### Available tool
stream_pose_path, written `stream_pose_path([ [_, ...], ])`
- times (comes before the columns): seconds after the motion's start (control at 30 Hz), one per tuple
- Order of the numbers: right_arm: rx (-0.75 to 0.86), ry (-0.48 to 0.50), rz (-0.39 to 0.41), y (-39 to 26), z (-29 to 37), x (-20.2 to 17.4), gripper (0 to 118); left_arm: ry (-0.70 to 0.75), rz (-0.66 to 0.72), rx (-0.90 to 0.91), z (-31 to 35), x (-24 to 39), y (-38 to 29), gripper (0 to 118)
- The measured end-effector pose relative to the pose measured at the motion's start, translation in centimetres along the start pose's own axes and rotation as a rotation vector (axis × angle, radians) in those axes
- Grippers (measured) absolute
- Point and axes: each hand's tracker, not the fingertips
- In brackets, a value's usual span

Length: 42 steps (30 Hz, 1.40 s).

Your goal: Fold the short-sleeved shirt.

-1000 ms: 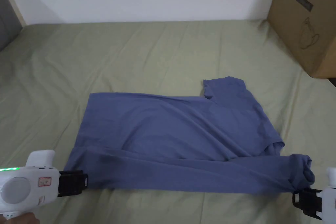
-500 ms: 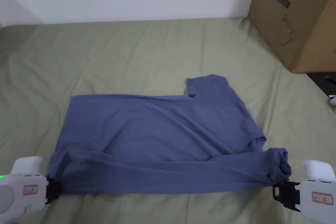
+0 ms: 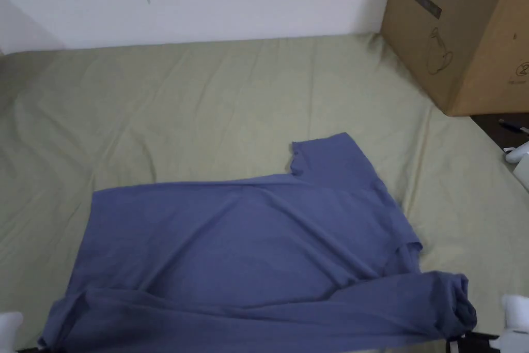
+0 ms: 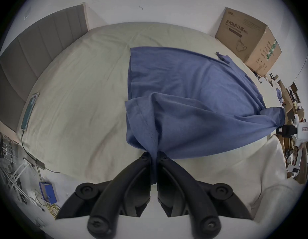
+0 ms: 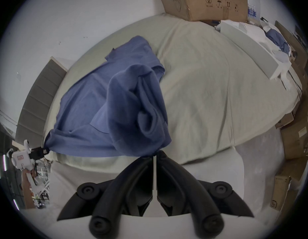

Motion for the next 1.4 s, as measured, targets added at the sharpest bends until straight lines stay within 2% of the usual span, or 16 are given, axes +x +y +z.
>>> stream_pose_path([
  [0.07,-0.013,-0.009,0.031,-0.9,-0.7,0.0,5,-0.003,0.001,-0.005,-0.4,-0.1,-0.7,39],
  [0.13,-0.028,-0.021,0.023,-1.0,-1.0,-0.1,59,0.028,0.047,-0.015,-0.7,-0.4,-0.7,112],
  [0.17,-0.028,-0.032,0.017,-0.8,-0.8,-0.1,94,0.028,0.068,-0.014,-0.6,-0.5,-0.6,118],
  [0.23,0.0,-0.011,0.007,-0.5,-0.3,-0.1,116,-0.018,0.115,0.098,0.7,-0.7,-0.1,115],
  [0.37,0.077,0.017,0.025,2.2,2.3,-0.8,97,-0.03,0.138,0.121,1.9,-0.5,2.7,105],
  [0.47,0.167,0.013,0.079,5.6,3.7,-1.9,30,-0.029,0.075,0.17,2.2,0.9,5.5,12],
  [0.53,0.218,0.005,0.116,8.6,3.3,-2.7,0,-0.03,0.058,0.184,1.0,1.7,7.2,2],
  [0.63,0.222,0.039,0.106,13.3,0.9,-3.4,0,-0.034,0.04,0.179,-0.7,2.8,9.7,0],
  [0.83,0.175,0.041,0.153,23.7,-8.9,-4.8,1,-0.037,-0.022,0.165,-4.2,5.0,13.5,0],
  [0.87,0.147,0.0,0.132,25.1,-10.5,-5.1,19,-0.04,-0.029,0.159,-4.6,5.1,14.0,0],
  [0.93,0.07,-0.039,0.135,28.2,-14.6,-4.8,93,-0.042,-0.025,0.145,-5.6,4.7,14.7,0],
  [0.97,0.044,-0.033,0.144,29.1,-16.2,-4.8,102,-0.042,-0.02,0.141,-6.0,4.6,15.0,0],
  [1.23,-0.059,-0.196,0.315,31.5,-23.0,-6.4,69,0.008,0.012,0.077,-8.7,2.2,16.0,7],
  [1.3,-0.046,-0.176,0.304,31.6,-21.7,-6.7,37,0.009,0.019,0.061,-9.2,1.5,16.8,49],
  [1.33,-0.037,-0.189,0.307,31.7,-21.3,-7.0,9,0.006,0.029,0.051,-9.6,1.2,17.2,91],
  [1.4,-0.041,-0.177,0.338,31.8,-21.2,-7.2,2,0.006,0.031,0.046,-11.1,0.9,18.6,112],
])
